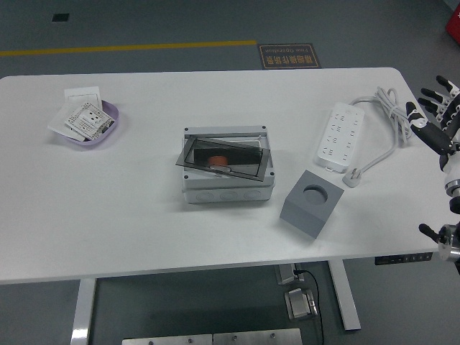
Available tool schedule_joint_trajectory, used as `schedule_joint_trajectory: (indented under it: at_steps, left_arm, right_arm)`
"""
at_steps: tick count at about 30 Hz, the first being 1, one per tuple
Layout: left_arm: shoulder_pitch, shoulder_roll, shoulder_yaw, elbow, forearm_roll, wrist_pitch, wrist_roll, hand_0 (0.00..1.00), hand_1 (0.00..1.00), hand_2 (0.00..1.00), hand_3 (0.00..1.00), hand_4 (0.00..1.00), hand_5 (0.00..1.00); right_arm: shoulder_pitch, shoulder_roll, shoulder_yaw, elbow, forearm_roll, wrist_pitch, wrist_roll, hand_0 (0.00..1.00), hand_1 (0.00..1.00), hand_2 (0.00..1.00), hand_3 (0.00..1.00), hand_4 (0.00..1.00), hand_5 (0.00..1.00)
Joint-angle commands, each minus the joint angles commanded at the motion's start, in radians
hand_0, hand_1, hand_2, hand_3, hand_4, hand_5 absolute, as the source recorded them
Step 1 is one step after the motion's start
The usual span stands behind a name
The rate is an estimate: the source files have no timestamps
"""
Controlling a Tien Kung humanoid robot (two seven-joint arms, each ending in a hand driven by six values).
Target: Pick up the cylinder from the cube,place it in the box,flap close box
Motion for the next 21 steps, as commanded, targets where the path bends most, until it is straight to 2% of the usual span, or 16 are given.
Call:
schedule_joint_trajectory:
  at_steps: [4, 5, 11, 12, 17, 18, 21]
  left_arm:
    - [0.005, -0.005, -0.033, 0.0, 0.03, 0.0, 0.008, 0.64, 0.67, 0.548, 0.556, 0.478, 0.07]
    - [0.005, -0.006, -0.037, 0.0, 0.034, 0.0, 0.008, 0.64, 0.67, 0.548, 0.556, 0.481, 0.073]
    - [-0.002, -0.007, -0.033, 0.0, 0.03, 0.0, 0.002, 0.64, 0.67, 0.548, 0.556, 0.481, 0.073]
    - [-0.003, -0.007, -0.031, 0.0, 0.027, 0.0, 0.0, 0.64, 0.669, 0.548, 0.556, 0.48, 0.073]
    - [-0.005, -0.008, -0.03, 0.0, 0.027, 0.0, -0.002, 0.64, 0.669, 0.548, 0.556, 0.48, 0.073]
    - [-0.004, -0.009, -0.032, 0.0, 0.029, -0.001, -0.002, 0.64, 0.67, 0.548, 0.556, 0.481, 0.074]
    - [-0.003, -0.012, -0.035, 0.0, 0.033, -0.001, 0.0, 0.64, 0.67, 0.548, 0.556, 0.481, 0.074]
  right_arm:
    - [0.01, -0.003, -0.011, -0.011, -0.006, 0.003, 0.007, 0.832, 0.734, 0.716, 0.82, 0.716, 0.123]
    - [0.012, -0.005, -0.015, -0.01, -0.006, 0.004, 0.009, 0.812, 0.711, 0.702, 0.816, 0.778, 0.137]
    - [0.014, -0.012, -0.033, 0.004, 0.003, 0.007, 0.026, 0.812, 0.711, 0.702, 0.816, 0.778, 0.137]
    - [0.013, -0.013, -0.036, 0.007, 0.007, 0.007, 0.029, 0.866, 0.749, 0.737, 0.857, 0.968, 0.285]
    - [0.008, -0.015, -0.047, 0.016, 0.04, 0.018, 0.055, 0.866, 0.749, 0.737, 0.857, 0.968, 0.285]
    - [0.008, -0.016, -0.048, 0.017, 0.048, 0.023, 0.06, 0.87, 0.759, 0.745, 0.869, 0.998, 0.33]
    - [0.004, -0.019, -0.048, 0.021, 0.065, 0.034, 0.069, 0.87, 0.759, 0.745, 0.869, 0.998, 0.33]
